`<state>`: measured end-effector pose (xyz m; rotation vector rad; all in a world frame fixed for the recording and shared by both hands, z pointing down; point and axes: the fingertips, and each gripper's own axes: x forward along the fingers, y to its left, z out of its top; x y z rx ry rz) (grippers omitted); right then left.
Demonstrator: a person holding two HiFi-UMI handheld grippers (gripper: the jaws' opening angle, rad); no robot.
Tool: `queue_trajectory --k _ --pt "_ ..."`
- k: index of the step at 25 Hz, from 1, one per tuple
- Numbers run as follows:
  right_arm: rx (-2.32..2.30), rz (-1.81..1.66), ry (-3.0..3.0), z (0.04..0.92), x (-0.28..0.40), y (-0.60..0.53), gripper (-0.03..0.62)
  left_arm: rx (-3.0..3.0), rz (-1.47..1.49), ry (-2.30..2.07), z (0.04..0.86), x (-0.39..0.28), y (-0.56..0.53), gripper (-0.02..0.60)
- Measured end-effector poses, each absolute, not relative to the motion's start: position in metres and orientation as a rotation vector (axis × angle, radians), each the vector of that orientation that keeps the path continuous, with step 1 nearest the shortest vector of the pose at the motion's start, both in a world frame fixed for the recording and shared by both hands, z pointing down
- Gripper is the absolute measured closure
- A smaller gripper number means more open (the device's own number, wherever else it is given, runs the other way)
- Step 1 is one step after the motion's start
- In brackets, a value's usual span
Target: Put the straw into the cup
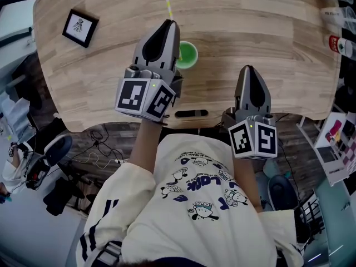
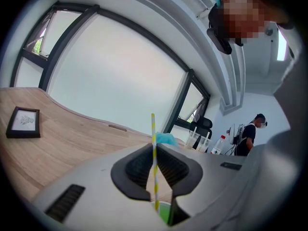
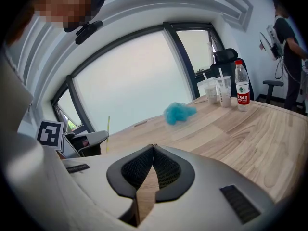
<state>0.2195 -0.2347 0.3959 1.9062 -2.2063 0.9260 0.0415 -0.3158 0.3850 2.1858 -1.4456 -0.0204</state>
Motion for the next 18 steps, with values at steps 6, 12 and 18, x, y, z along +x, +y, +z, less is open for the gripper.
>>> queue_trajectory --k 6,12,18 --pt "1.896 0.922 -2.210 0.397 0.220 -0.233 0.599 2.218 0.023 -1.464 0.385 0.042 -0.312 0.529" --pt "1.894 0.927 -2.211 0.398 0.219 -0.233 0.599 2.204 0.042 -1.468 0.390 0.043 -0.309 0.529" --pt "1.887 0.926 -2.215 0.398 0.218 -0.234 0.599 2.198 0.061 -1.477 0.390 0.042 -0.305 0.526"
